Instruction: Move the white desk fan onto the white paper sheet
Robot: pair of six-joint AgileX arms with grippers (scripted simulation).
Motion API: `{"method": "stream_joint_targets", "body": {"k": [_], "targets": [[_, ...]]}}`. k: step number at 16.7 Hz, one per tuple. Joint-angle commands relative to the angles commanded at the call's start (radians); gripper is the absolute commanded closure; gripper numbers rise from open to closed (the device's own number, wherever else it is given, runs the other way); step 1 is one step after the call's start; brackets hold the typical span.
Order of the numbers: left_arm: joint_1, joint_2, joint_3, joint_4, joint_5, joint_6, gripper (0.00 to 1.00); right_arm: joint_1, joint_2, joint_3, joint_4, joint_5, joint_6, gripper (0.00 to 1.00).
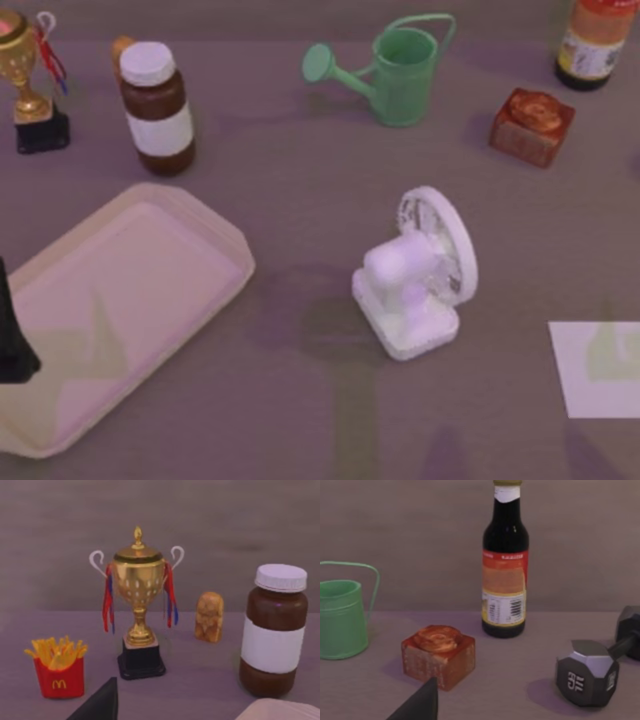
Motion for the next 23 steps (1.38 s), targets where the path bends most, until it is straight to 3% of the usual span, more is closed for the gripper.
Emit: {"method": "stream_joint_targets", "body": {"k": [4, 9, 23], "targets": [[0.000, 0.000, 0.000, 0.000, 0.000, 0.000, 0.00, 0.012, 0.030, 0.030, -0.030, -0.001, 0.000, 0.00], [0.000, 0.000, 0.000, 0.000, 0.000, 0.000, 0.00, 0.094, 0.291, 0.285, -0.256, -0.001, 0.007, 0.00], [0.000, 0.000, 0.000, 0.000, 0.000, 0.000, 0.00, 0.457, 1.696, 1.689, -1.218, 0.001, 0.102, 0.00]]}}
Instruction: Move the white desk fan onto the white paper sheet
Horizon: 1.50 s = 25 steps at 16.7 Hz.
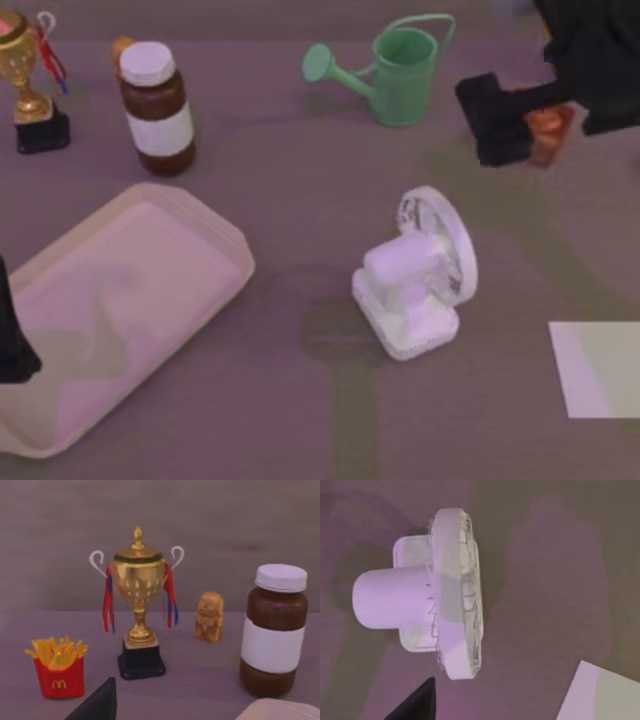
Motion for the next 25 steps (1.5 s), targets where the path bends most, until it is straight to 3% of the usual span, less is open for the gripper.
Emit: {"method": "stream_joint_targets", "body": {"k": [5, 9, 15, 25], "targets": [[0.000, 0.000, 0.000, 0.000, 0.000, 0.000, 0.00, 0.087, 0.359, 0.353, -0.246, 0.002, 0.026, 0.00], [0.000, 0.000, 0.000, 0.000, 0.000, 0.000, 0.00, 0.115, 0.475, 0.466, -0.335, 0.003, 0.035, 0.00], [0.000, 0.000, 0.000, 0.000, 0.000, 0.000, 0.00, 0.112, 0.477, 0.464, -0.332, 0.003, 0.034, 0.00], [0.000, 0.000, 0.000, 0.000, 0.000, 0.000, 0.00, 0.118, 0.450, 0.225, -0.122, 0.003, 0.036, 0.00]]}}
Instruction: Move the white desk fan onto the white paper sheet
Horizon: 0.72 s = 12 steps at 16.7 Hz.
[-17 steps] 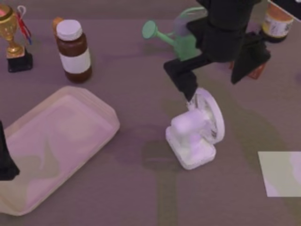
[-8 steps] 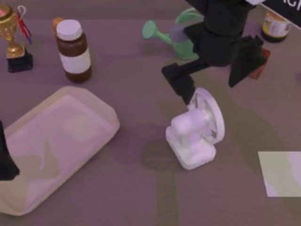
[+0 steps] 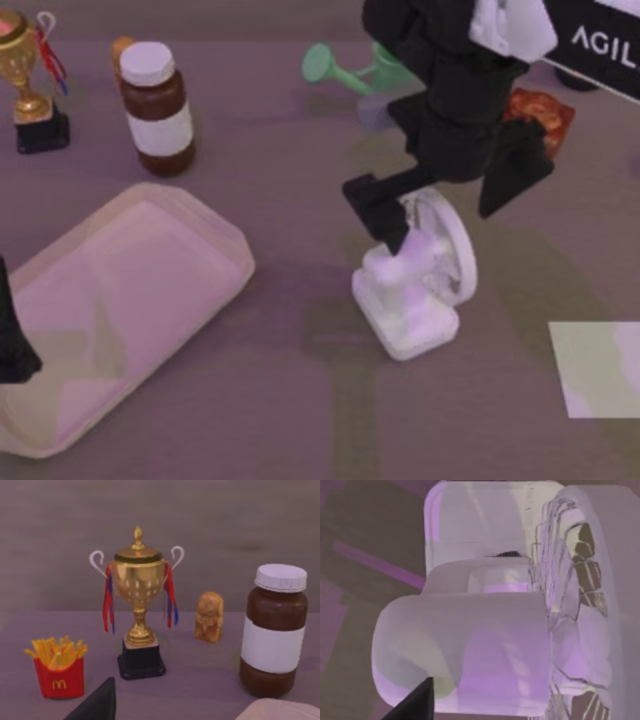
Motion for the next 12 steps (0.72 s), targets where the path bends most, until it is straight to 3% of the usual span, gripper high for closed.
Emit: {"method": "stream_joint_targets", "body": {"k": [2, 12], "targets": [[0.000, 0.000, 0.000, 0.000, 0.000, 0.000, 0.00, 0.000, 0.000, 0.000, 0.000, 0.000, 0.000, 0.00], [0.000, 0.000, 0.000, 0.000, 0.000, 0.000, 0.00, 0.000, 0.000, 0.000, 0.000, 0.000, 0.000, 0.75]]}}
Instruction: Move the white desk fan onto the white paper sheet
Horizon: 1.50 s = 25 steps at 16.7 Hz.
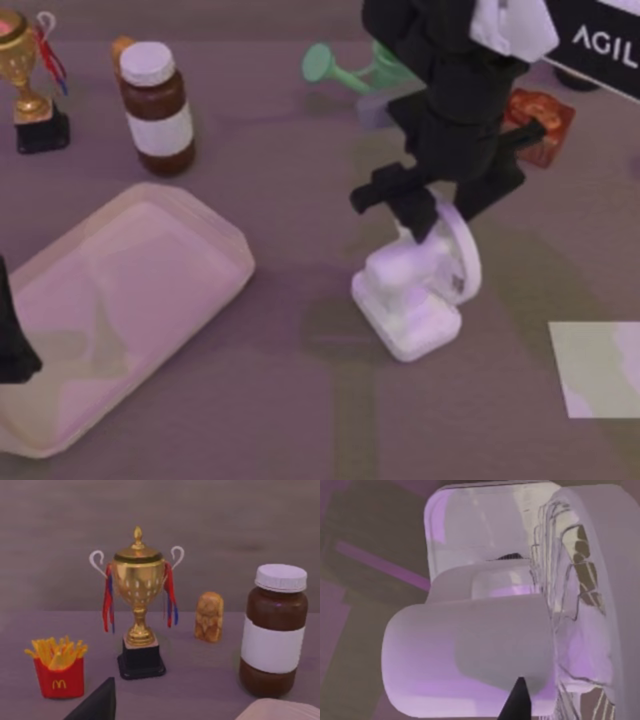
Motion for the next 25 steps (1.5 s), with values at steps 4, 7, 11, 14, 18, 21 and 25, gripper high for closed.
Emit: {"method": "stream_joint_targets", "body": {"k": [4, 7, 11, 14, 18, 21, 25], "targets": [[0.000, 0.000, 0.000, 0.000, 0.000, 0.000, 0.00, 0.000, 0.000, 0.000, 0.000, 0.000, 0.000, 1.00], [0.000, 0.000, 0.000, 0.000, 0.000, 0.000, 0.00, 0.000, 0.000, 0.000, 0.000, 0.000, 0.000, 1.00], [0.000, 0.000, 0.000, 0.000, 0.000, 0.000, 0.00, 0.000, 0.000, 0.000, 0.000, 0.000, 0.000, 1.00], [0.000, 0.000, 0.000, 0.000, 0.000, 0.000, 0.00, 0.000, -0.003, 0.017, -0.017, 0.000, 0.000, 1.00], [0.000, 0.000, 0.000, 0.000, 0.000, 0.000, 0.00, 0.004, 0.016, 0.166, -0.140, 0.000, 0.001, 1.00], [0.000, 0.000, 0.000, 0.000, 0.000, 0.000, 0.00, 0.006, 0.023, 0.243, -0.213, 0.000, 0.000, 1.00], [0.000, 0.000, 0.000, 0.000, 0.000, 0.000, 0.00, 0.001, 0.019, 0.246, -0.215, 0.000, 0.001, 1.00]]}}
